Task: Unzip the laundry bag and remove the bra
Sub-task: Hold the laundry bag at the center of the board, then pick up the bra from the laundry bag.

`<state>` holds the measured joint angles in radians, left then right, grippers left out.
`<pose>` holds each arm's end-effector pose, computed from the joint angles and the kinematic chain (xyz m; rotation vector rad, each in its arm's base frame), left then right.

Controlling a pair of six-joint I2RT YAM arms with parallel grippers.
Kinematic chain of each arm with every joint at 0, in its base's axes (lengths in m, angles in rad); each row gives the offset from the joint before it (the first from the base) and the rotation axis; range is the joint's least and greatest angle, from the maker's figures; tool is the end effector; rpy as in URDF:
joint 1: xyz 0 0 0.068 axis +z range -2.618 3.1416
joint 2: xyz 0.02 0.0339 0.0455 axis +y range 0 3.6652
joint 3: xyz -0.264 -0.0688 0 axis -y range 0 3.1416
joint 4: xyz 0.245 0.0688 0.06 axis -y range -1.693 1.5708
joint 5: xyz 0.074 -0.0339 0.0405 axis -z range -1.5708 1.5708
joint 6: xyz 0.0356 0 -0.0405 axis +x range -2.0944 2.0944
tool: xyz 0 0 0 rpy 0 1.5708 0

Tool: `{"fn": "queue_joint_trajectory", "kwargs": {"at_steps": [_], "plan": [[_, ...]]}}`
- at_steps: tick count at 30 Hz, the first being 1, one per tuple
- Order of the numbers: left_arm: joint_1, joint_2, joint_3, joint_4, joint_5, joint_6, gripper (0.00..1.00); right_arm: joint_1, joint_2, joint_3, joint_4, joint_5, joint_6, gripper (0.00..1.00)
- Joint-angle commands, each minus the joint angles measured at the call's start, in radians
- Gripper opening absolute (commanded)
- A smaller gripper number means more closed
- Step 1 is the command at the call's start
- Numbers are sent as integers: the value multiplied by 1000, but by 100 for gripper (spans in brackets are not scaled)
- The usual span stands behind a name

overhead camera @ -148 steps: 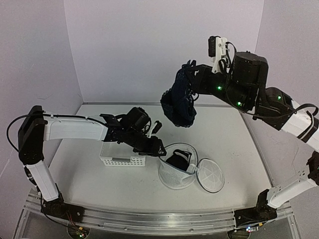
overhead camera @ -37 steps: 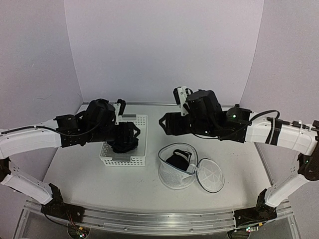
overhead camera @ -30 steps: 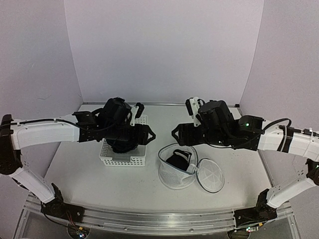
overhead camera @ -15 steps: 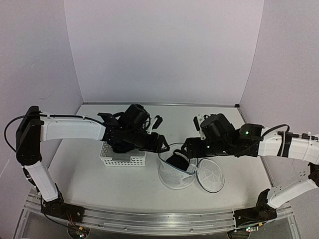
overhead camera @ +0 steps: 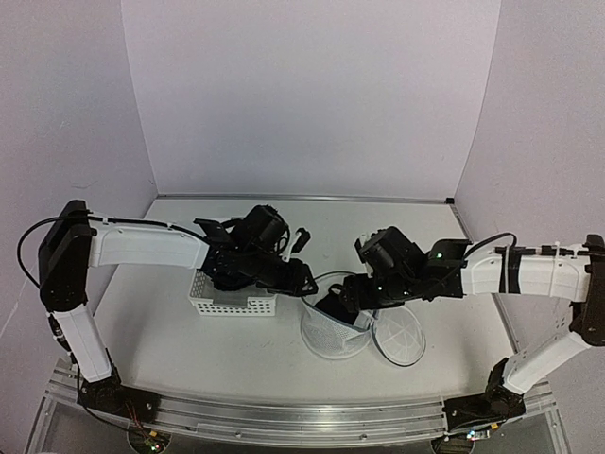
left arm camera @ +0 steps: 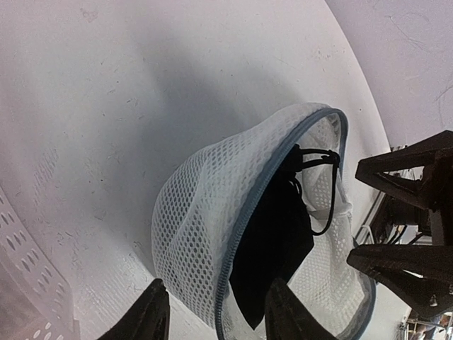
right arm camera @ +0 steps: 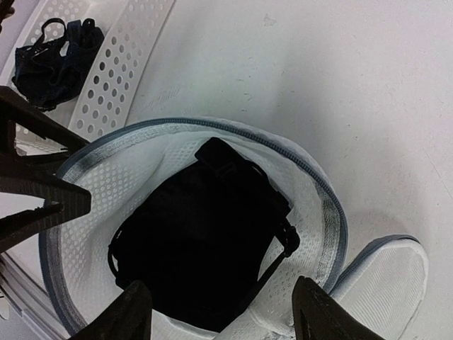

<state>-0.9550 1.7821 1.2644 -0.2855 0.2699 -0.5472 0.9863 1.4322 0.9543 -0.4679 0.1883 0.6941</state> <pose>0.2193 -0.3264 0.2246 0.6630 2.5055 -0.9700 0.1669 0.2402 0.2272 -0.2945 2.5360 0.4532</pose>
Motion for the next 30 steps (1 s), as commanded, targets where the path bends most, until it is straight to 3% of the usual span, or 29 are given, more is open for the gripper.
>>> {"fn": "queue_joint_trajectory", "kwargs": {"at_steps": [1, 7, 12, 30], "plan": [[-3, 27, 30, 34, 10, 18, 42, -13, 33, 67, 15, 12, -29, 69], [-2, 34, 24, 34, 7, 22, 25, -16, 84, 126, 15, 15, -69, 66], [-2, 33, 15, 35, 7, 29, 16, -19, 125, 151, 15, 29, -124, 65], [-2, 17, -9, 34, 15, 41, 8, -28, 276, 180, 39, 116, -297, 61]]}}
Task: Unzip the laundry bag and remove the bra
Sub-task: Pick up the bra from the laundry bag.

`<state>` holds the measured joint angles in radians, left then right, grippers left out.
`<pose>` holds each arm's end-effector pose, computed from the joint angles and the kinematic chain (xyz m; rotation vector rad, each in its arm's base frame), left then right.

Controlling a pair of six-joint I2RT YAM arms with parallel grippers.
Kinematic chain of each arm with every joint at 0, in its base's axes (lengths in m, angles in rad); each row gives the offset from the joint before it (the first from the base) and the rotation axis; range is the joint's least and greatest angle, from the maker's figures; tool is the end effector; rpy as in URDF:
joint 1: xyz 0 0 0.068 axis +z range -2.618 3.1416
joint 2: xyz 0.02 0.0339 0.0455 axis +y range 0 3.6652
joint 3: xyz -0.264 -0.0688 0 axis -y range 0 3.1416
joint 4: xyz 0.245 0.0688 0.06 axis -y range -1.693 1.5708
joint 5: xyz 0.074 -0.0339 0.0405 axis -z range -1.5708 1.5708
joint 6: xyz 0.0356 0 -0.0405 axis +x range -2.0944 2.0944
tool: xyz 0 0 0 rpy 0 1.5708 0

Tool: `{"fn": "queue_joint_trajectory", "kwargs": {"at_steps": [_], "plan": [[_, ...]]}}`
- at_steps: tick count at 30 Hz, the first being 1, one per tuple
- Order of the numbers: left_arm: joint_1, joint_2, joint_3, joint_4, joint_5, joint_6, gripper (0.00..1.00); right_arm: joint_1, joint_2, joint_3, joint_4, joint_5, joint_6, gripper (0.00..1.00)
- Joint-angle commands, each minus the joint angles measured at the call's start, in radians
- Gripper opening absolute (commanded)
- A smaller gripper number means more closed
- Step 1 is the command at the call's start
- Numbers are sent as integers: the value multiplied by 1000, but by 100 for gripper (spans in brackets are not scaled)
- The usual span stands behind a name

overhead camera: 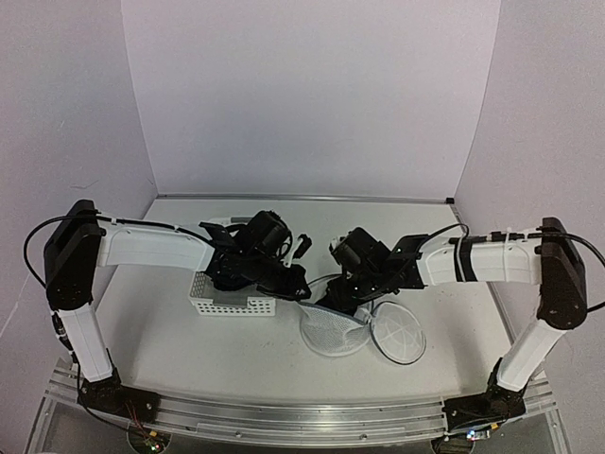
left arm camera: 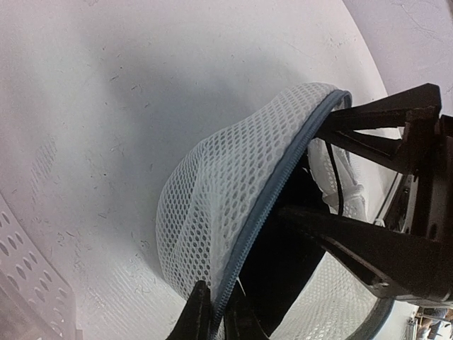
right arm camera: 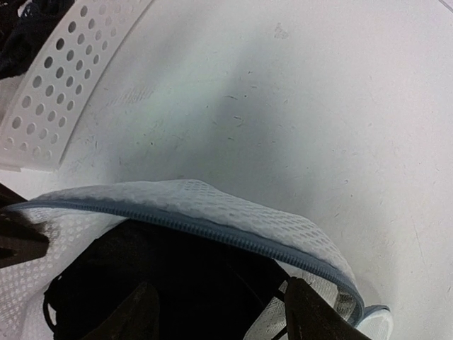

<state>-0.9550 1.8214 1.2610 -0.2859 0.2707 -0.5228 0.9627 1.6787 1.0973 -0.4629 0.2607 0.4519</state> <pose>0.2213 -0.3293 0.2088 0.6954 2.5359 -0.9346 0.2021 0.2743 0.1978 -0.5614 2.5095 0.1940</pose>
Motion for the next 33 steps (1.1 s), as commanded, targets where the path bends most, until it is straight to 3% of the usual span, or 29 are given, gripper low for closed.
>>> {"fn": "queue_joint_trajectory", "kwargs": {"at_steps": [1, 14, 20, 33], "plan": [[-2, -23, -6, 34, 15, 18, 8, -4, 35, 36, 42, 41, -62, 61], [-1, -28, -14, 35, 13, 17, 6, -4, 89, 29, 113, 20, -91, 32], [-2, -28, -12, 34, 13, 17, 6, -4, 75, 23, 122, 44, -91, 0], [-2, -27, -8, 35, 10, 7, 6, -4, -176, -81, 178, 7, -54, 0]]}}
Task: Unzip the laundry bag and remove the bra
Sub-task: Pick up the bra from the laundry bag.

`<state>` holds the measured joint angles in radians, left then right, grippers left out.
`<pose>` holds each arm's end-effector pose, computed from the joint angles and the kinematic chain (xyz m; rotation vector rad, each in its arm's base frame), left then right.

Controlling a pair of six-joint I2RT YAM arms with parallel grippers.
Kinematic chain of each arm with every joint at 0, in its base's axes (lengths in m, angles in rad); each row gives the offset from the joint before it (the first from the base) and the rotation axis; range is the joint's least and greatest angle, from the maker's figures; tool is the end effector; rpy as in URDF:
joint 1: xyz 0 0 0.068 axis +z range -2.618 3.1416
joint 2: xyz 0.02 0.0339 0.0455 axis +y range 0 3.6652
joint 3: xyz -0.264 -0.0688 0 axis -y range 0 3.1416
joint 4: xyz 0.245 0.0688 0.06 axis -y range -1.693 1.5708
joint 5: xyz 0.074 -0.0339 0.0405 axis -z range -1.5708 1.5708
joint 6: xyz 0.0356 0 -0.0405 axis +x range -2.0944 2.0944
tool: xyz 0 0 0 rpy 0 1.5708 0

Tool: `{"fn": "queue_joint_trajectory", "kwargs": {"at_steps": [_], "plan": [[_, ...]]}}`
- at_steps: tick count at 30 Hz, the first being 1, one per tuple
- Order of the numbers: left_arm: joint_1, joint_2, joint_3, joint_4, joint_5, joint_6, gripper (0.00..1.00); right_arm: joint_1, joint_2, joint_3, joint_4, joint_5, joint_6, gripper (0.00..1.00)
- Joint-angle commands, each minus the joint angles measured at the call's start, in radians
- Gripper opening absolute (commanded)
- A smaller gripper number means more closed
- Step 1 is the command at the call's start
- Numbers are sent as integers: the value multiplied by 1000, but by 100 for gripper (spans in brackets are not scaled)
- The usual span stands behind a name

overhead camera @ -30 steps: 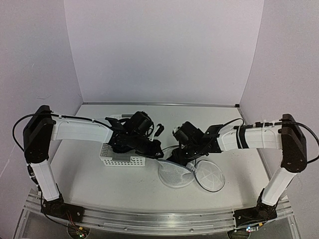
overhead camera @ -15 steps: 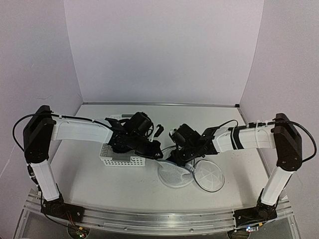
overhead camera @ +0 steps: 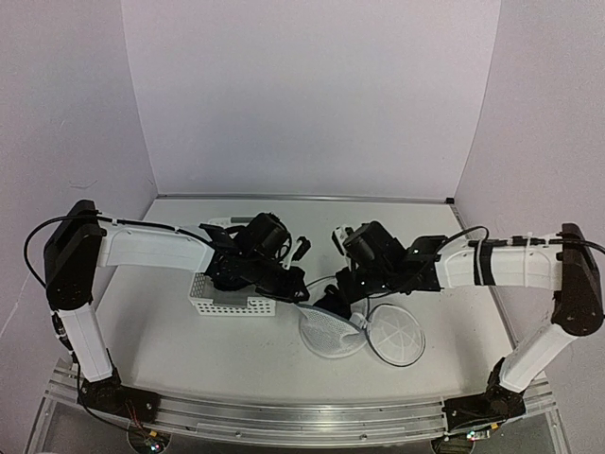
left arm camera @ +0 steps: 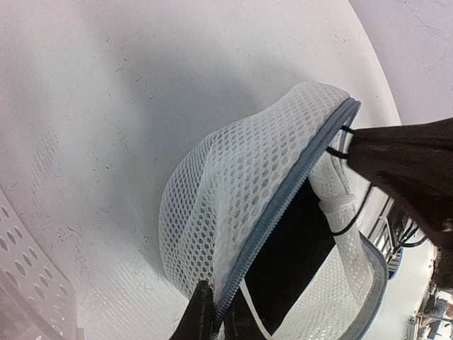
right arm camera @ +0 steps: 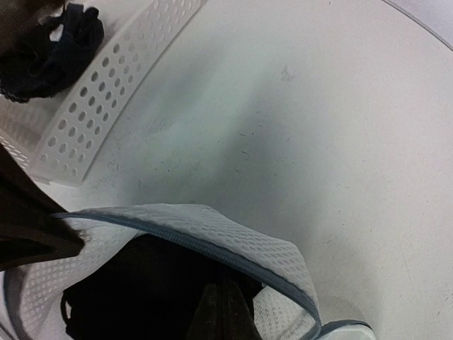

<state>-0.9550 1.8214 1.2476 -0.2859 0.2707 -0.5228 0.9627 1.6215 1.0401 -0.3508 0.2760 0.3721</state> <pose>0.2201 -0.3275 0.2046 0.6964 2.5495 -0.9258 0.1997 0.2699 0.2058 -0.6093 2.3919 0.2356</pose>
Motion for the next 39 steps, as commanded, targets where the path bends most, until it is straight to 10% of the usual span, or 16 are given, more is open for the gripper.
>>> {"fn": "queue_joint_trajectory", "kwargs": {"at_steps": [1, 12, 18, 39], "plan": [[-2, -25, 6, 34, 11, 6, 6, -3, -144, -34, 71, -16, 29, 0], [-2, -9, 26, 34, 22, -4, 6, -4, -333, -120, 128, -48, 49, 0], [-2, -15, 19, 34, 21, -8, 6, -4, -237, -81, 68, -63, 78, 35], [-2, -16, 5, 35, 26, -13, 6, -4, 54, 11, 171, -88, -60, 65]]}}
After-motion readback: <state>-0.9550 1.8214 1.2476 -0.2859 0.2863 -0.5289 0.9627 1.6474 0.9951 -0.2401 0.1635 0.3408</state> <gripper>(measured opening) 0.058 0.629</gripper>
